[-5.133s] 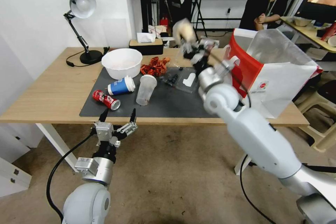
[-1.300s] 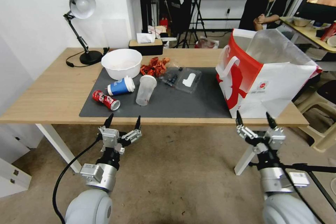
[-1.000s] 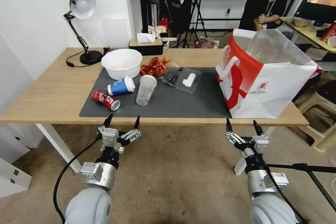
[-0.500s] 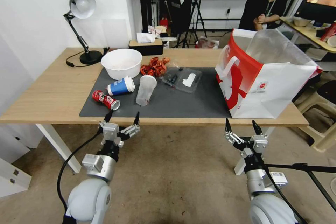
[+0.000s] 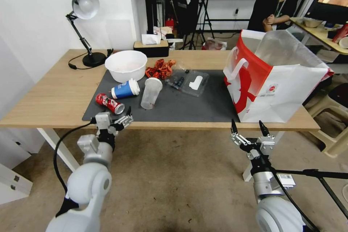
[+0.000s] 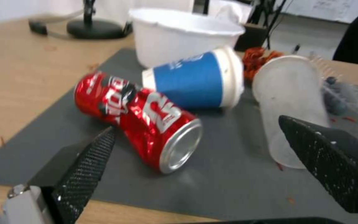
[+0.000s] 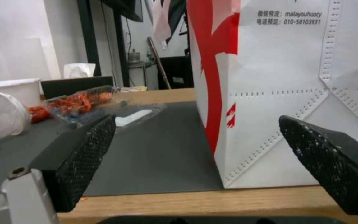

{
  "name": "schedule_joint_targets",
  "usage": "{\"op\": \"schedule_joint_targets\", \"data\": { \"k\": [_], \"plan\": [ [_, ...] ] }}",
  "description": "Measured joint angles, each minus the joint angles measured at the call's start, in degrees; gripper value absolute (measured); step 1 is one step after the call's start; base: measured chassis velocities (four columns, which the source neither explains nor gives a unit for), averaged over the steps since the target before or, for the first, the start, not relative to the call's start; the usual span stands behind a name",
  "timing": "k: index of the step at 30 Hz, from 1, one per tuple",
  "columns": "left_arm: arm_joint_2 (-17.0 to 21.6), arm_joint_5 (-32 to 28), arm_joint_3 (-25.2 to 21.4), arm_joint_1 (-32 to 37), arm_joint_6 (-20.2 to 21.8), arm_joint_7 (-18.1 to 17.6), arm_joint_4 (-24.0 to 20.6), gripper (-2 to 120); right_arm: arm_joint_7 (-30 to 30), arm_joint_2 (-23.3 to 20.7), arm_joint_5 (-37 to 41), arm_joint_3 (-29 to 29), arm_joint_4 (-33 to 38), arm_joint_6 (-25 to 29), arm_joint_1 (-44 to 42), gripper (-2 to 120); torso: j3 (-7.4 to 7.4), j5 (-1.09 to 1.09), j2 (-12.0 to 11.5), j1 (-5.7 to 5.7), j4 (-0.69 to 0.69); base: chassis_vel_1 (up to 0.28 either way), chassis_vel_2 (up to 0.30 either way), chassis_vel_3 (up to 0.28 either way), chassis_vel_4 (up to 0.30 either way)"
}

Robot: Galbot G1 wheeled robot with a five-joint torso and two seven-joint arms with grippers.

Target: Pick up the trash from the table and place it into the takeout bag.

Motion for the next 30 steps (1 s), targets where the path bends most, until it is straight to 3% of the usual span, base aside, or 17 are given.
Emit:
{"op": "schedule_joint_targets", "data": {
  "k": [7, 14, 27, 30],
  "plan": [
    [3.38, -9.04, 0.54, -7.18, 7.03, -6.89, 3.87, 97, -0.01, 0.54, -0.60, -0.18, 0.54, -0.01, -0.72, 98, 0.00, 0.00, 0.00, 0.01, -0.01, 0.000, 0.000, 0.000, 0.000],
    [4.86, -14.63, 1.76, -12.00, 9.52, -11.40, 6.53, 95, -0.02, 0.84, -0.98, 0.07, 0.71, 0.11, -1.08, 98, 0.01, 0.00, 0.00, 0.00, -0.01, 0.000, 0.000, 0.000, 0.000],
    [6.20, -15.83, 2.61, -14.58, 12.30, -13.48, 9.25, 92, -0.02, 1.20, -1.31, 0.19, 0.71, 0.19, -1.02, 98, 0.00, 0.01, 0.00, 0.00, 0.00, 0.000, 0.000, 0.000, 0.000],
    [6.94, -15.76, 2.31, -14.39, 12.78, -13.50, 9.56, 83, -0.03, 1.33, -1.38, 0.11, 0.58, 0.22, -0.97, 98, 0.00, 0.01, 0.00, -0.01, 0.00, 0.000, 0.000, 0.000, 0.000]
  ]
}}
